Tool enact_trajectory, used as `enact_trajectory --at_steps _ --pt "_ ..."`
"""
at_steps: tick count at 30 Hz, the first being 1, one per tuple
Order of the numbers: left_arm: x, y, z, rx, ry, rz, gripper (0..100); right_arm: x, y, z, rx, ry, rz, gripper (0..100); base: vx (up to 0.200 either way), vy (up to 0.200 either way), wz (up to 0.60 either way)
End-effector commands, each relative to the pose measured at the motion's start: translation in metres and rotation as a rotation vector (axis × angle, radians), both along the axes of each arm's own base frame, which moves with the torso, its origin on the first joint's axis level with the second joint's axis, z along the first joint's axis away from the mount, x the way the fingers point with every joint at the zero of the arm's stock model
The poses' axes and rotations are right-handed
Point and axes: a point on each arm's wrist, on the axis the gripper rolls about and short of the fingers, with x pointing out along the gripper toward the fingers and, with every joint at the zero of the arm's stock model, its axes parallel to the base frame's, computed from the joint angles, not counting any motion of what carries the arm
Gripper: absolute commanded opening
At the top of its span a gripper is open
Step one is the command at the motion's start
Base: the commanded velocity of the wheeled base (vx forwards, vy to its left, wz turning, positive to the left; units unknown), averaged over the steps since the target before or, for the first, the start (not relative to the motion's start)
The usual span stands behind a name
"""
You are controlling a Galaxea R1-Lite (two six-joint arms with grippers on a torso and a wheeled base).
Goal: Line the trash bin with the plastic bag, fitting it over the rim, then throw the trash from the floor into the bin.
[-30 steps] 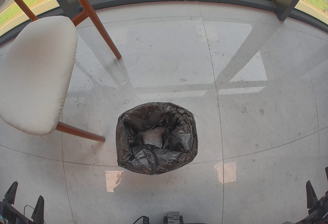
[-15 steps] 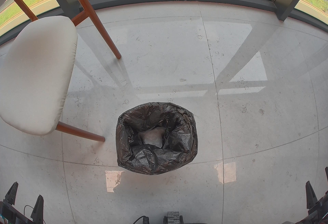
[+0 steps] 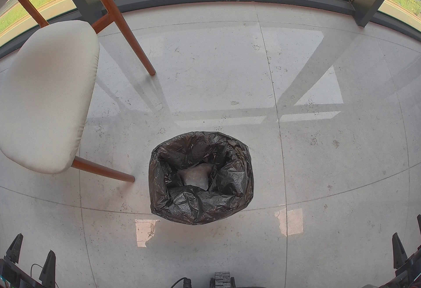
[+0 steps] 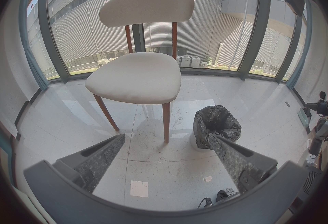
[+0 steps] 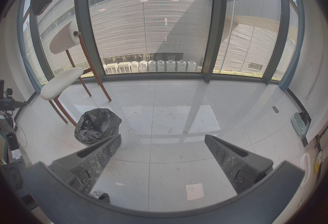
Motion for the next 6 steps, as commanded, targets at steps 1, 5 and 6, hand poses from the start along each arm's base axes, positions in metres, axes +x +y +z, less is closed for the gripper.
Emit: enact_trajectory --at_steps 1,5,6 --pt "-0.0002 0.0000 -0.0039 0.000 -0.003 0.000 100 0.0001 0.0000 -0.0053 -0.001 0.001 0.001 100 0.000 0.000 0.00" --pt "-0.0002 0.0000 -0.0039 0.000 -0.003 0.001 100 0.0001 0.0000 -0.0053 -0.003 0.001 -0.004 100 0.000 0.000 0.00" --pt "-0.0002 0.0000 -0.0041 0.000 -0.001 0.000 100 0.0001 -0.0002 -0.0051 -0.003 0.000 -0.010 100 0.000 0.000 0.00"
